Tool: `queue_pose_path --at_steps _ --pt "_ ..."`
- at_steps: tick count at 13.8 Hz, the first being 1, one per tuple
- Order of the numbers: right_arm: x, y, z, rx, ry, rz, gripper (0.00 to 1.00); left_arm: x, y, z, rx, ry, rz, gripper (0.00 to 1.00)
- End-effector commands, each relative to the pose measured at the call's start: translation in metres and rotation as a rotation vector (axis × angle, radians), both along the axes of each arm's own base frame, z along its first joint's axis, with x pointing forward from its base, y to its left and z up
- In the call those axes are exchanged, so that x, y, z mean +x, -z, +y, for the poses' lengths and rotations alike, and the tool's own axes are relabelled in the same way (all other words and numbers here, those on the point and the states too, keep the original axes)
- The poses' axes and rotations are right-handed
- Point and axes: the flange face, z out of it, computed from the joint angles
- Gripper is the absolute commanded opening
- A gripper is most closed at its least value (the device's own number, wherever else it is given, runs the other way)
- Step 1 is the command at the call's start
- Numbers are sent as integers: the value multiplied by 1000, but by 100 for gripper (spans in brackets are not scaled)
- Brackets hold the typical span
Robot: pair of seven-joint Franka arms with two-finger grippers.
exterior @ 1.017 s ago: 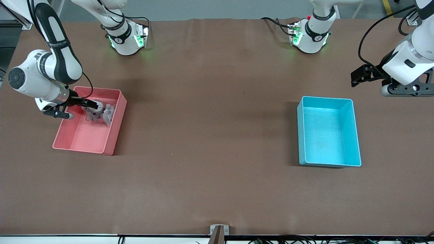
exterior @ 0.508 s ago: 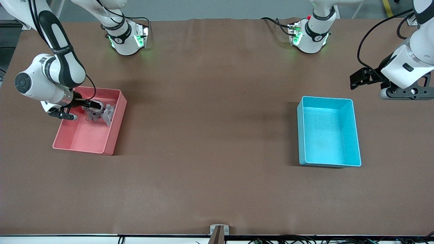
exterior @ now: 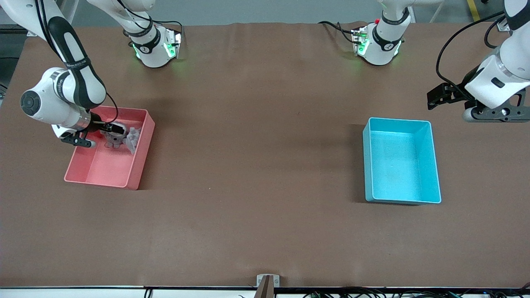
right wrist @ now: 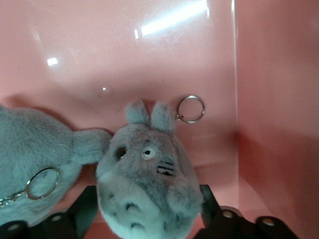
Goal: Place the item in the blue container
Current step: 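Close the right gripper on the grey plush and lift it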
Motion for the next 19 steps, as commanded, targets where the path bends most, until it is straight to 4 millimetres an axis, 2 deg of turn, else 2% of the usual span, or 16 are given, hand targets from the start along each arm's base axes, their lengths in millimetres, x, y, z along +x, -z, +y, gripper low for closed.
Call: queue_pose_path --at_steps 1,3,5,6,9,12,14,16,18,19 --pt "-4 1 -2 8 19 -2 48 -1 1 -1 -15 2 -2 100" --pt "-4 1 -1 9 19 1 21 -1 3 -1 -15 2 -1 100" --pt "-4 0 -2 10 21 3 4 -1 3 -1 -15 2 1 100" --pt "-3 -2 -2 12 19 4 0 -1 3 0 -15 0 1 100" --pt "4 -11 -3 22 16 22 0 -3 -1 3 -15 -1 -5 100" --pt "20 -33 -6 36 10 40 0 -4 -3 4 -15 -3 -8 100" --pt "38 -61 -7 48 11 63 0 -3 -2 6 -15 -6 -7 100" --pt "70 -114 -6 47 26 105 0 -3 -3 11 -15 -15 -9 100" --pt "100 -175 16 -2 53 136 0 -2 -3 12 -15 -17 -10 100" --pt "110 -197 34 -23 88 147 0 -2 -3 13 -16 -18 -12 100"
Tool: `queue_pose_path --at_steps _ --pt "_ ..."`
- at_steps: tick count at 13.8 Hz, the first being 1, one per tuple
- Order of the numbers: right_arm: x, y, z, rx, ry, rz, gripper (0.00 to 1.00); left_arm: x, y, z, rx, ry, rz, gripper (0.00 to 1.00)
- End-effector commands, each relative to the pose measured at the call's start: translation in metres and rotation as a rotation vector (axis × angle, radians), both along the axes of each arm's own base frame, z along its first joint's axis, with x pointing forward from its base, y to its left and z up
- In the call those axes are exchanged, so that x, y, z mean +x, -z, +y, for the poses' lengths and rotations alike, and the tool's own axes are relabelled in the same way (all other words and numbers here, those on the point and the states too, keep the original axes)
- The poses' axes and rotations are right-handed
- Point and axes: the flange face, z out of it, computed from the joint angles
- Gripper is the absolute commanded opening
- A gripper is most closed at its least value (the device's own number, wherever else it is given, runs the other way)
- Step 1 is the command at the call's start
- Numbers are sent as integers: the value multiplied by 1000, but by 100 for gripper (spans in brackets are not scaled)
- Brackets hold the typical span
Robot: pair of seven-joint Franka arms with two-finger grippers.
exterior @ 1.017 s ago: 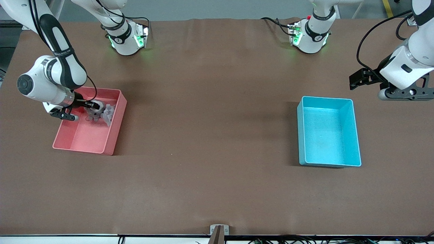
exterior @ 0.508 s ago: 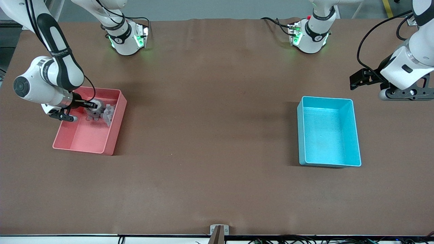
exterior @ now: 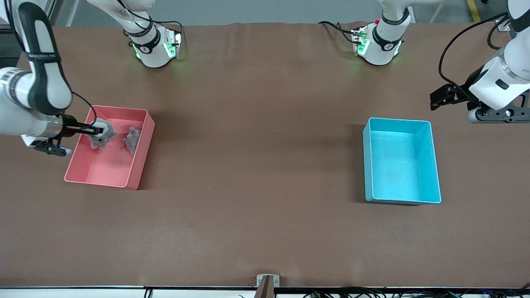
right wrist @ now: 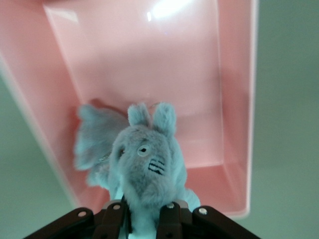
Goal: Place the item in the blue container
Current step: 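Carry the plush to mid-table with the right gripper while the left gripper approaches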
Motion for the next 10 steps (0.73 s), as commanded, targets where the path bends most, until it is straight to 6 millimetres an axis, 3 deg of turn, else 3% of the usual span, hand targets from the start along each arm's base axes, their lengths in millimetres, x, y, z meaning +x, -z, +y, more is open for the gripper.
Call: queue_pose_path --at_steps 1,3,6,10 --pt "32 -68 58 -82 65 17 0 -3 -7 4 -16 -4 -18 100" --pt "41 -81 114 -93 127 4 0 -5 -9 6 -16 -7 -21 100" --pt "49 -83 197 -60 241 -38 0 -3 -11 9 -12 -10 -26 100" --pt "49 -43 330 -115 370 -111 0 -4 -7 8 -12 -10 -15 100"
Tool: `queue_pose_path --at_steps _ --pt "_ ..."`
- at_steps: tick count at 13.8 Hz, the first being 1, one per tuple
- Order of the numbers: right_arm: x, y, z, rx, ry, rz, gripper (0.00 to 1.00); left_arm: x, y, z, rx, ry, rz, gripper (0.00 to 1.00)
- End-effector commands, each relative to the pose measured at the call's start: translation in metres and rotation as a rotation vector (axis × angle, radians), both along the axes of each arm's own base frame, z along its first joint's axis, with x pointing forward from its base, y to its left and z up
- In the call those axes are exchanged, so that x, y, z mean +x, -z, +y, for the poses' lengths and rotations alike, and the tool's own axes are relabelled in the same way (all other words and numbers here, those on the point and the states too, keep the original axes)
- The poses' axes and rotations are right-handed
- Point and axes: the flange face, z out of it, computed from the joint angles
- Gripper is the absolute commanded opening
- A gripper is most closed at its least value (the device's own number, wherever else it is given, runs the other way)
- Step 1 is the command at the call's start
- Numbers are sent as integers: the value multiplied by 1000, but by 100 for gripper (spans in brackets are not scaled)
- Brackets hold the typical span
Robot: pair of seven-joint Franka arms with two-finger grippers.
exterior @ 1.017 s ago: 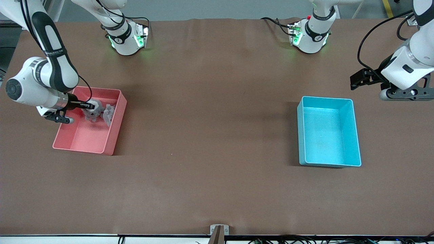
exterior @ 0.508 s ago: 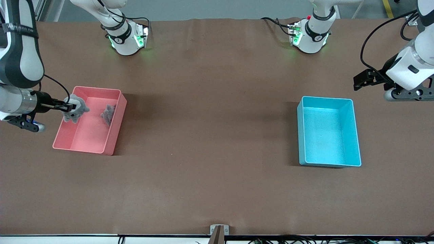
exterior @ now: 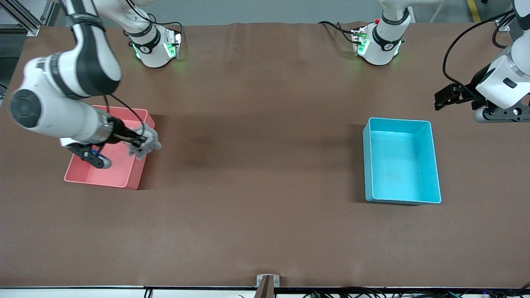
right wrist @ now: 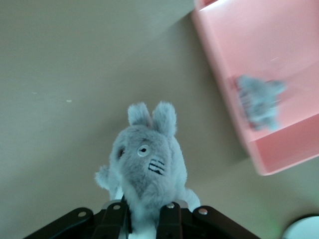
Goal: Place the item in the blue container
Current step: 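Carry the plush to mid-table with the right gripper while the left gripper approaches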
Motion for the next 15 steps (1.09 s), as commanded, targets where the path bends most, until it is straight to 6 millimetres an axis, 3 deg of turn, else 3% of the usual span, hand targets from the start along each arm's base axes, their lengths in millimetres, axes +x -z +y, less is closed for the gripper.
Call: queue_pose_path --at_steps 1,4,8,10,12,13,14,15 --pt "-3 36 83 -23 111 -41 0 -4 -2 1 -12 4 -5 100" --pt "-18 91 179 -32 219 -106 0 -4 -1 4 -11 -2 1 100" --pt "-33 144 275 -38 321 -140 0 2 13 5 -14 -4 23 100" --pt "-38 164 296 -50 326 -135 0 4 16 3 -18 -1 25 100" --pt "-37 175 299 -24 341 -161 2 6 19 1 -29 -1 26 100" --pt "-38 184 301 -28 355 -160 9 7 20 0 -29 -3 27 100" --pt "-40 189 303 -32 356 -157 39 6 21 -4 -27 -12 30 100" --pt "-40 193 304 -33 355 -160 94 6 20 -8 -26 -14 29 100"
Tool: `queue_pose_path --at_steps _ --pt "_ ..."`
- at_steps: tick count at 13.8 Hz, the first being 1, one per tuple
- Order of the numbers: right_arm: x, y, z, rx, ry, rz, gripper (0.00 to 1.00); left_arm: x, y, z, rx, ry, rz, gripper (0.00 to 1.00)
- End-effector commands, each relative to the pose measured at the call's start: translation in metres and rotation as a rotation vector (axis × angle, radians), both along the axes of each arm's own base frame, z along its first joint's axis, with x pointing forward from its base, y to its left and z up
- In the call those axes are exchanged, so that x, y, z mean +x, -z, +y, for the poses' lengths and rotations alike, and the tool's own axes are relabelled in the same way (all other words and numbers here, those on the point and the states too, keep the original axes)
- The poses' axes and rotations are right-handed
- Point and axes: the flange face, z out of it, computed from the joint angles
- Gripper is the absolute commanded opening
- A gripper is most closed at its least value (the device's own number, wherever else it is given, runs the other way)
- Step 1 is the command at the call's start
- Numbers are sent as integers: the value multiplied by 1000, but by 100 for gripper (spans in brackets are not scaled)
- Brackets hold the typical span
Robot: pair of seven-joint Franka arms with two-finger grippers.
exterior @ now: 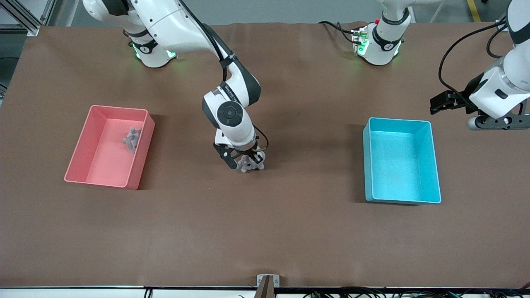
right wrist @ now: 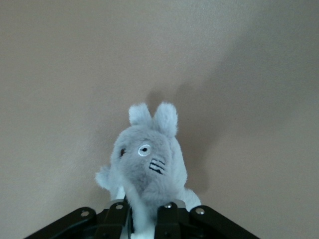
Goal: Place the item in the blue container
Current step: 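Carry the plush to mid-table with the right gripper while the left gripper approaches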
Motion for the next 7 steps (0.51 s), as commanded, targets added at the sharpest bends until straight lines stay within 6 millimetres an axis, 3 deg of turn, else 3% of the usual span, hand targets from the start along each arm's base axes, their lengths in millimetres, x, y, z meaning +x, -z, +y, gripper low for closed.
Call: queue_pose_path --at_steps 1,4,5,7 --pt "-2 1 10 6 5 -10 100 -1 -4 -11 -18 -15 -14 100" --pt "7 -12 2 4 -30 -31 100 8 14 -46 -59 -77 11 100" --pt "17 -14 -11 3 -42 -31 100 12 21 -65 -63 -124 25 100" --pt "31 -41 -39 -15 -96 9 100 26 46 -113 -54 -179 51 100"
